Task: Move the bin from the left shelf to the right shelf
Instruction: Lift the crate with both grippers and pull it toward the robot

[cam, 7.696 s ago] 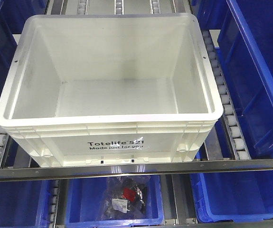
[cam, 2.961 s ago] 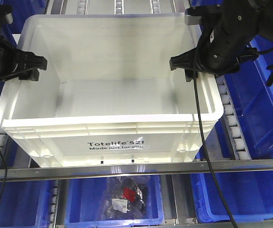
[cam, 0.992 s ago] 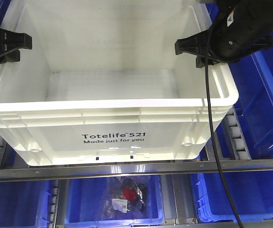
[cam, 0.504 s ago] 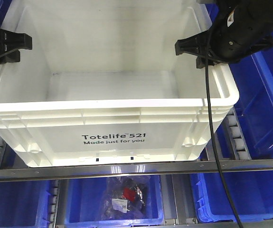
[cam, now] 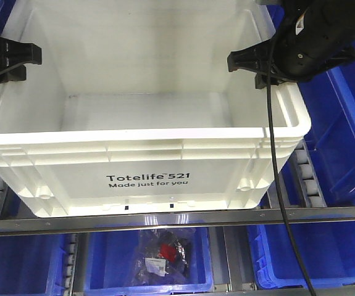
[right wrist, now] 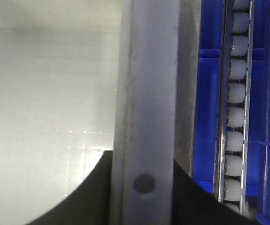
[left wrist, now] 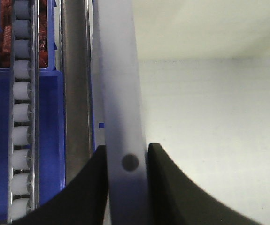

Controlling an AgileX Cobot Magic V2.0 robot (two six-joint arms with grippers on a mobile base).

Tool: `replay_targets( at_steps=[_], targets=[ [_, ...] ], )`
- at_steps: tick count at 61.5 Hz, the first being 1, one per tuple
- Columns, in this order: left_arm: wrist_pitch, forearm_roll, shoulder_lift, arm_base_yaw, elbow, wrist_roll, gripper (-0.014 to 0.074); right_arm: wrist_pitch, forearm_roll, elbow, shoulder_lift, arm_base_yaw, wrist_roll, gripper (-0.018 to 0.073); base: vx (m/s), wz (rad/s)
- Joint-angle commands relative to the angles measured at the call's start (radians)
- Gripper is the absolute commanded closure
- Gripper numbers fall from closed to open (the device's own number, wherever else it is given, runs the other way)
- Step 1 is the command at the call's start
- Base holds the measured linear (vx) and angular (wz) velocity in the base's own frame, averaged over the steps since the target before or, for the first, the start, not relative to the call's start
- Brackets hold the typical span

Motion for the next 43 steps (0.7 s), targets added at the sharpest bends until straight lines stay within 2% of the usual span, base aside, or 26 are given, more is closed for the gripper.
replay_targets(
  at_steps=[1, 43],
  targets=[
    [-0.102, 0.016, -0.047, 0.000, -0.040, 0.012, 0.0449, -0.078, -0.071, -0.036, -0.055, -0.007, -0.008, 0.0477, 0.00, 0.00],
    [-0.103, 0.017, -0.047, 0.000, -0.040, 0.012, 0.0449, -0.078, -0.071, -0.036, -0.055, -0.007, -0.008, 0.0477, 0.00, 0.00]
  ],
)
